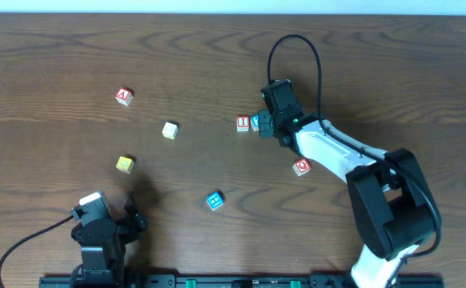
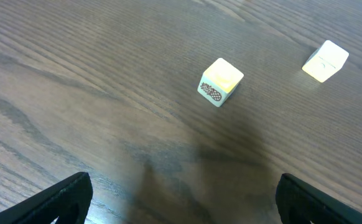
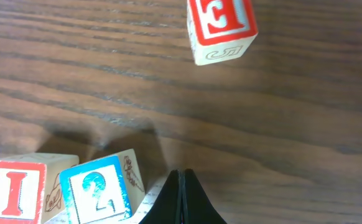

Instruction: Spell out Ai2

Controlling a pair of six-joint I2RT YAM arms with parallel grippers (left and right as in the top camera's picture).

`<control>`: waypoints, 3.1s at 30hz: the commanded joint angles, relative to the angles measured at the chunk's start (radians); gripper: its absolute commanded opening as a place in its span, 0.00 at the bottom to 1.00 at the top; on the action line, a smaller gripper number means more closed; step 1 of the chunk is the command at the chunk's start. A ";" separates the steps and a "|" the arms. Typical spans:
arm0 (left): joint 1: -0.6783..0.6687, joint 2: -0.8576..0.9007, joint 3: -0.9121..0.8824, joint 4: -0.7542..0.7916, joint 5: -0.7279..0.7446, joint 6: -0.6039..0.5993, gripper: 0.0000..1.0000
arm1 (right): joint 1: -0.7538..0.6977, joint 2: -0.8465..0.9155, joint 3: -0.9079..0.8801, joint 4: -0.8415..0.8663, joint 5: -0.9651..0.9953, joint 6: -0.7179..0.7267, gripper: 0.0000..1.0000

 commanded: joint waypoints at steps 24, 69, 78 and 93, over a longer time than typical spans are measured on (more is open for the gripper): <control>0.004 -0.006 -0.026 -0.021 0.000 -0.003 0.95 | -0.002 0.007 0.002 -0.024 -0.113 -0.004 0.01; 0.004 -0.006 -0.026 -0.021 0.000 -0.003 0.95 | -0.002 0.007 0.002 0.032 -0.168 -0.038 0.02; 0.004 -0.006 -0.026 -0.021 0.000 -0.003 0.95 | -0.002 0.007 0.002 0.032 -0.111 -0.038 0.01; 0.004 -0.006 -0.026 -0.021 0.001 -0.003 0.95 | -0.011 -0.197 0.021 0.008 0.021 -0.092 0.02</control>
